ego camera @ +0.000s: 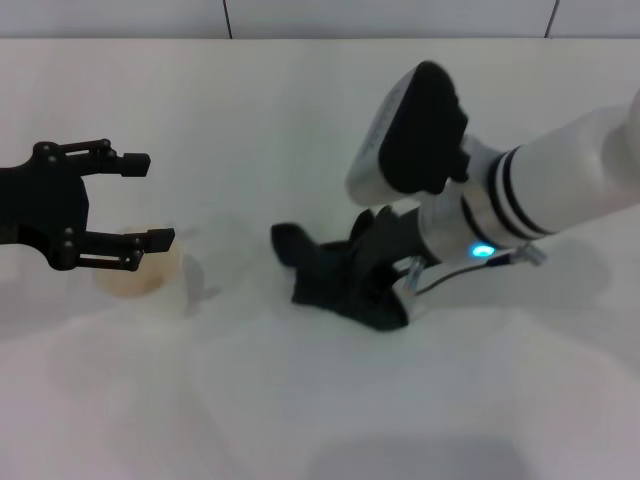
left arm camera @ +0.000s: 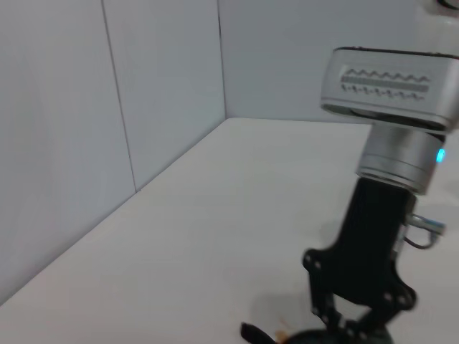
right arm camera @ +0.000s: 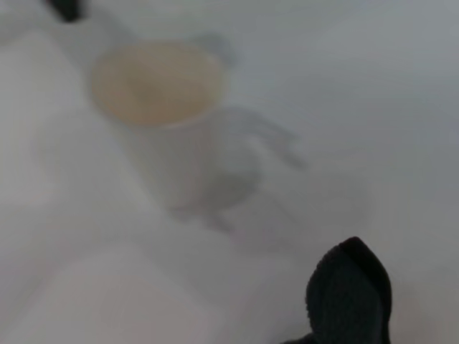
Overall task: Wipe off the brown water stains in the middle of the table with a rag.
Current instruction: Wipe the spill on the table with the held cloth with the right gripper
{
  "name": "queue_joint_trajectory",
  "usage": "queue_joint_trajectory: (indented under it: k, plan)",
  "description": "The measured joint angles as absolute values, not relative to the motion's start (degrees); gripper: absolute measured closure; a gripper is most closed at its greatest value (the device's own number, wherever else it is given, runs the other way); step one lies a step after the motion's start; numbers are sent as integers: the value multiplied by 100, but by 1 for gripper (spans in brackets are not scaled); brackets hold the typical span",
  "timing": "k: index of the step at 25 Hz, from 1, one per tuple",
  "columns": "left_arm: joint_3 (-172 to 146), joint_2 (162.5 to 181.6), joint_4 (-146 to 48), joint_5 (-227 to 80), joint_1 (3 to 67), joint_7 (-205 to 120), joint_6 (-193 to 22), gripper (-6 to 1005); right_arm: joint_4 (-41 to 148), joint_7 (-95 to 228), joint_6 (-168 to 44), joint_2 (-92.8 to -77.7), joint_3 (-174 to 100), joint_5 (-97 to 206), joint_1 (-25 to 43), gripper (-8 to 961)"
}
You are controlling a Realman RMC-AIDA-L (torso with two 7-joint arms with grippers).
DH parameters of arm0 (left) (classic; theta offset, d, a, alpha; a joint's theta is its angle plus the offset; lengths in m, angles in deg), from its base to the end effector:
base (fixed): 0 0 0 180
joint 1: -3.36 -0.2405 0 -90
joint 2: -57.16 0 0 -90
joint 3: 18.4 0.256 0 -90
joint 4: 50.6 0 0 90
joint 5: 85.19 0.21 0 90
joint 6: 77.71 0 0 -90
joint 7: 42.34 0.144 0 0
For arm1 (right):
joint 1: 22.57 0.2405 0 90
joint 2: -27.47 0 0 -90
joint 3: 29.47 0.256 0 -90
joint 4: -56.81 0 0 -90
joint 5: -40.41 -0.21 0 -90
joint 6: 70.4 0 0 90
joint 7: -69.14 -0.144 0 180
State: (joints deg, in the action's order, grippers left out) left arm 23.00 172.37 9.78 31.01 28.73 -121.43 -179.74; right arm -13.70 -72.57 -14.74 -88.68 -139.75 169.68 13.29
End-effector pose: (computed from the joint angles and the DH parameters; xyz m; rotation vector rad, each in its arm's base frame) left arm -0.2541 0.3174 0.0803 -2.8073 -0.2024 -0.4512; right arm 0.1285 0.3422 -0.1015 -2.8173 0.4006 -0.1920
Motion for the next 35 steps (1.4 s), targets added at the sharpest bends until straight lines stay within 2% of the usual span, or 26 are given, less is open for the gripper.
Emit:
queue_joint_trajectory:
  k: [11,27,35]
  plan:
    - [2299,17260,994,3101,2865,-12129,-17973,119,-1618,-7412,-1478,-8872,-14523,16605,1261,875]
    - [2300,17354,1049,3108,2876,-12130,-17912,119,-814,-7403,-2357,-8852,-14387,16696,1601,875]
    - [2300,17353,1048,3109,2864,-12158,-17907,119,-663,-7386,-2477,-8837,-13916,16995,1562,875]
